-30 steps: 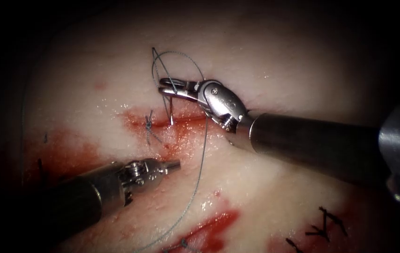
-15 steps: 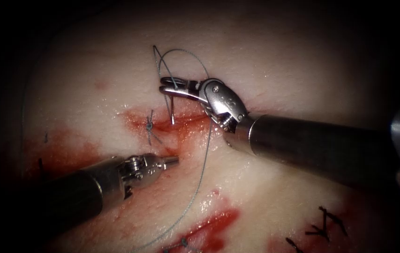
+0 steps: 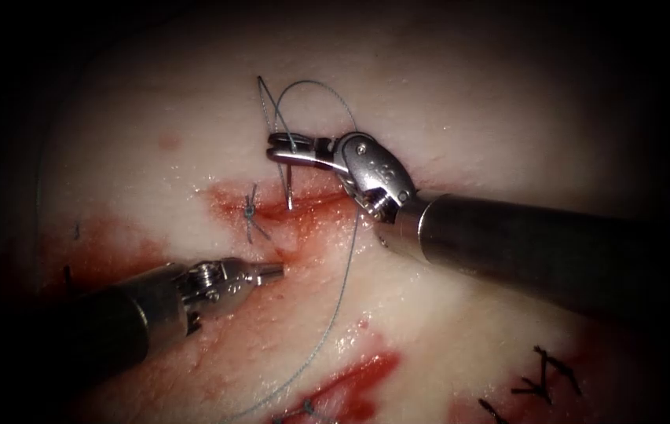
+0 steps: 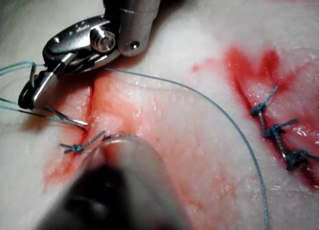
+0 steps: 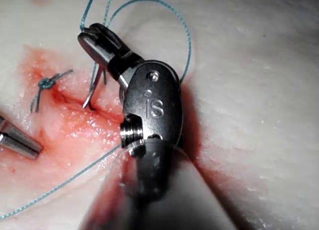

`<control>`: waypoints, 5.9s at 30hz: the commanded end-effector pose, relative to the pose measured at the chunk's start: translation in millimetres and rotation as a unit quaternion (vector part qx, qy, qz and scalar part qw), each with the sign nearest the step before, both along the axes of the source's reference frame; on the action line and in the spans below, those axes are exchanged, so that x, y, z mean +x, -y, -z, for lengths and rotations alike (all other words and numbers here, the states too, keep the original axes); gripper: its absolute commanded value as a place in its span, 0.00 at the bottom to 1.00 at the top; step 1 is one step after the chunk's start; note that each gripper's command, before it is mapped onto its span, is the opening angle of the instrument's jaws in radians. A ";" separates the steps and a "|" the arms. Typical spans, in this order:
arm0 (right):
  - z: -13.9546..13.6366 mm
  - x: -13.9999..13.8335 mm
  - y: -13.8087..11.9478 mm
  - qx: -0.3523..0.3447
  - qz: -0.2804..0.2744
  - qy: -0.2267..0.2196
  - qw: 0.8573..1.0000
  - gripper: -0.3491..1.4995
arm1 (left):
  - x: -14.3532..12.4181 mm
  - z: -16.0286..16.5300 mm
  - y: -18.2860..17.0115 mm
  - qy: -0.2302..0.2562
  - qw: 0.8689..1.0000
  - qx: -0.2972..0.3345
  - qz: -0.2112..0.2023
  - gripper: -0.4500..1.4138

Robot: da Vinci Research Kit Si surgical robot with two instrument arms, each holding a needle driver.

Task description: Wound Closure

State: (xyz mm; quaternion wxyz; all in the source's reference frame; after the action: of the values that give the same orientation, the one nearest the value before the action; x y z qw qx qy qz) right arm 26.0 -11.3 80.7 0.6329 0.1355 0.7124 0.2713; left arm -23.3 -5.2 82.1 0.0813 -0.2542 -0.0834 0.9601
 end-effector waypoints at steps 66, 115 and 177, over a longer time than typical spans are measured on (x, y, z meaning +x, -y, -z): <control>1.3 -4.2 1.0 0.360 0.018 -0.047 0.932 0.98 | 0.8 1.9 -0.4 0.136 0.975 -0.149 -0.093 0.40; 1.6 -7.6 0.4 0.322 -0.003 -0.083 0.943 0.63 | -0.5 -0.8 -0.8 0.309 0.943 -0.013 0.121 0.00; 6.1 -0.4 7.2 -0.105 0.074 0.139 0.982 0.57 | 2.5 32.0 4.9 0.443 0.894 0.061 -0.024 0.00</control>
State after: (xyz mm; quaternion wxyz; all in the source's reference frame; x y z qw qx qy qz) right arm 24.9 -18.9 74.0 0.7566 0.0804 0.6281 0.1630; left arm -20.4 -10.3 49.3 0.0290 -0.6460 -0.1723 0.7431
